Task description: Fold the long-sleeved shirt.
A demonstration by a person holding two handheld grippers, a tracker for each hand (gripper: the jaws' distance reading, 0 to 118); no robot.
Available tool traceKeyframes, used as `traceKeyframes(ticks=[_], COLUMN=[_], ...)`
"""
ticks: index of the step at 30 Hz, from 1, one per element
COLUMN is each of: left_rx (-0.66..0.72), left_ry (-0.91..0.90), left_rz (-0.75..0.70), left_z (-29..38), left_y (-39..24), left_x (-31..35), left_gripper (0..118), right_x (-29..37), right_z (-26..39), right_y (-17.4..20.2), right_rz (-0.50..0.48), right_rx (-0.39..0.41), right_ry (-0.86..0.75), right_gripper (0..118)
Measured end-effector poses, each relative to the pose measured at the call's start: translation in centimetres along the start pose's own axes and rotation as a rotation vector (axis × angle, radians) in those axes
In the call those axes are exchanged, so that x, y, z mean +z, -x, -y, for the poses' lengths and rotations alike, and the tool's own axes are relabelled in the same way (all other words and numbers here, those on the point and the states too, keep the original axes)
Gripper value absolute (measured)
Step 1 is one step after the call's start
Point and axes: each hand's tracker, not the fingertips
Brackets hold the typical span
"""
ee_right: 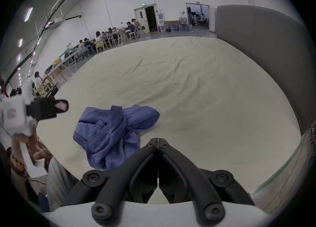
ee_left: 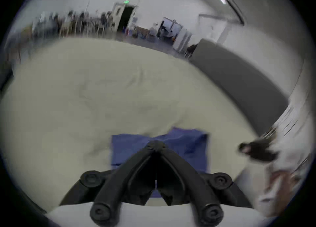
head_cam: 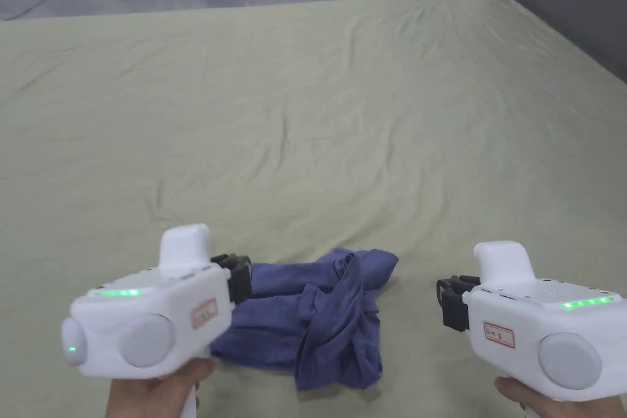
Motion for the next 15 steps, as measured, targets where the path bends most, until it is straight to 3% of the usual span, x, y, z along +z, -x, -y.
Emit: traceKeyframes(ticks=[7, 9, 15], left_rx=[-0.112, -0.175, -0.184], left_ry=[0.077, 0.025, 0.005], left_rz=[0.061, 0.043, 0.093], left_z=[5.3, 5.7, 5.5], left_y=[-5.3, -7.8, -12.7], left_x=[-7.0, -7.4, -8.4], left_gripper=[0, 0, 0], right_x=[0.3, 0.5, 0.5], right_z=[0.0, 0.1, 0.5], right_y=[0.4, 0.0, -1.2], right_rz=[-0.009, 0.003, 0.039], right_rx=[0.007, 0.005, -0.002], right_ry=[0.001, 0.003, 0.021], right_gripper=[2, 2, 2])
